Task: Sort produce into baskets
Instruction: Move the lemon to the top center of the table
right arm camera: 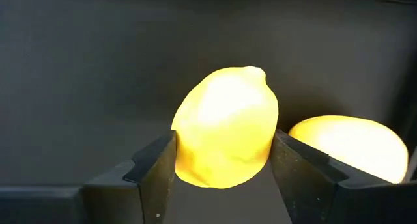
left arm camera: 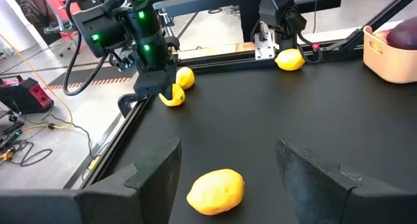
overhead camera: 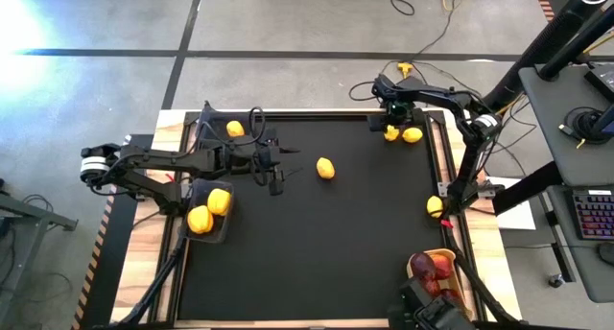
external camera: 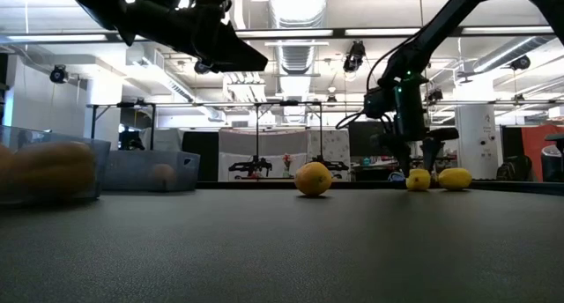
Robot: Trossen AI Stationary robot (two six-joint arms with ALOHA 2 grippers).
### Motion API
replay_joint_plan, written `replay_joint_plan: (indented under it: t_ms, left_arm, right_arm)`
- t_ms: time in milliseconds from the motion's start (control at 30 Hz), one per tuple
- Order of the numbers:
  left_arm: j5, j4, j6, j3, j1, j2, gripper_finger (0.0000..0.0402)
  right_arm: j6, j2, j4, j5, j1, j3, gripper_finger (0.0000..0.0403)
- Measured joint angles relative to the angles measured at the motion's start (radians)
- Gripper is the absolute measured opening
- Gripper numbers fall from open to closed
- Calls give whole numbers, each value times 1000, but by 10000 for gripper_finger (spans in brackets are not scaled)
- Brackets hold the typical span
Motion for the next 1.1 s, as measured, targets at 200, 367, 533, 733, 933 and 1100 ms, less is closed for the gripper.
replay_joint_plan:
  t_ms: [200,367,533,733,933,1100]
  left_arm:
    - [0,-1,-27,0,-2,0,231]
    - [1,-18,-28,-1,-2,-2,231]
    - [3,-17,-4,-1,-10,-3,231]
    - [71,3,9,-1,-14,-3,231]
    - [103,24,8,-1,-18,-3,231]
    - [103,31,5,-1,-18,-3,231]
  right_arm:
    - [-52,0,-3,-9,52,19,207]
    - [-69,0,-6,-26,148,95,202]
    - [-132,-1,50,-28,302,155,201]
    - [-181,40,153,-31,460,155,201]
    - [-237,91,161,-23,515,154,201]
    - [-245,92,163,-21,516,154,233]
